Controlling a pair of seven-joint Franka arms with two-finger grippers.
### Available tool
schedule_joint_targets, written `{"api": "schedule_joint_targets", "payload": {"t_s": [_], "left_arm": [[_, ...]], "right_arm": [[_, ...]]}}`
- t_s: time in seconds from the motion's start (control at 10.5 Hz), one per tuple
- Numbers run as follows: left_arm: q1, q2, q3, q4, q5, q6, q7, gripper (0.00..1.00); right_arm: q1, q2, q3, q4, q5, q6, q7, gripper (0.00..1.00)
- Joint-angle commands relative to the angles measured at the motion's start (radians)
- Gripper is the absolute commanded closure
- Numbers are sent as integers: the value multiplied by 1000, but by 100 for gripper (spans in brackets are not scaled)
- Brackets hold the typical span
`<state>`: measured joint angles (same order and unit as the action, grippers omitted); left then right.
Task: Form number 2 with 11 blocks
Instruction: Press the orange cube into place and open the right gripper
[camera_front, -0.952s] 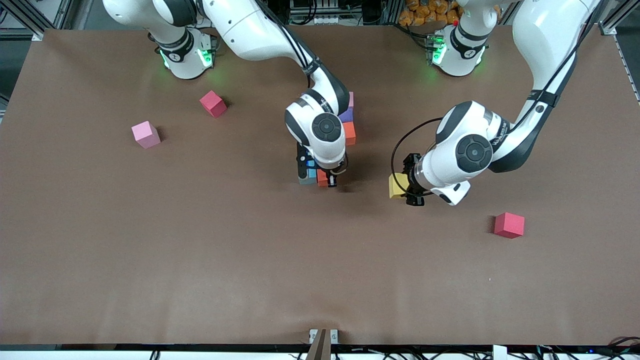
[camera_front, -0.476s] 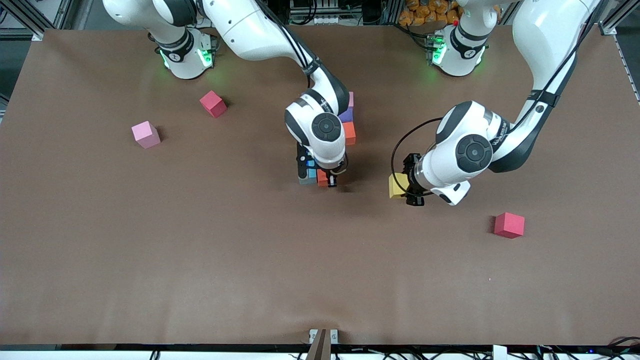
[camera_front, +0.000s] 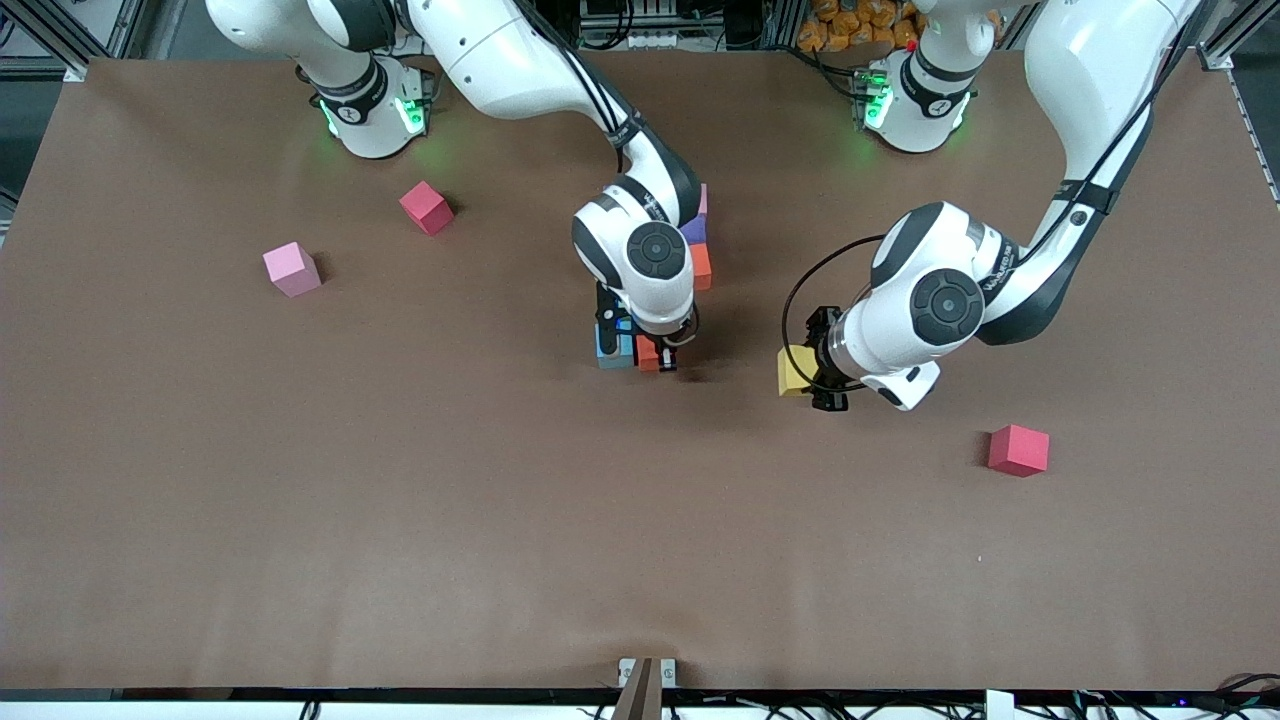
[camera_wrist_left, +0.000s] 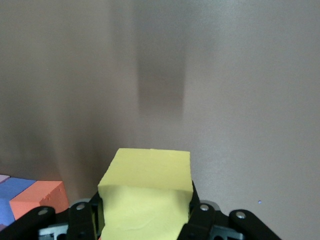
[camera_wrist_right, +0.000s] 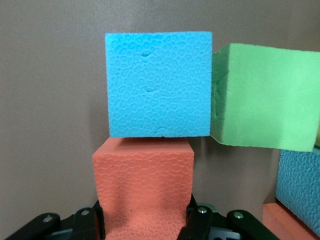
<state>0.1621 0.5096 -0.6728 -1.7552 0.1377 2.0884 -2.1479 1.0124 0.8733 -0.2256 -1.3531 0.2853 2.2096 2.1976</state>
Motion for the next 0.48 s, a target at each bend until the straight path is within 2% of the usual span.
{"api": "schedule_joint_targets", "payload": {"t_s": [0.0,0.38], "left_arm": [[13,-25,-7,-20,-23,-8,19,62],[13,-25,-7,-20,-23,-8,19,62]], "right_arm": [[21,-25,-4,-50,-14,13,27,100],[31,-43,-6,-95,-14,22,19,100]]}}
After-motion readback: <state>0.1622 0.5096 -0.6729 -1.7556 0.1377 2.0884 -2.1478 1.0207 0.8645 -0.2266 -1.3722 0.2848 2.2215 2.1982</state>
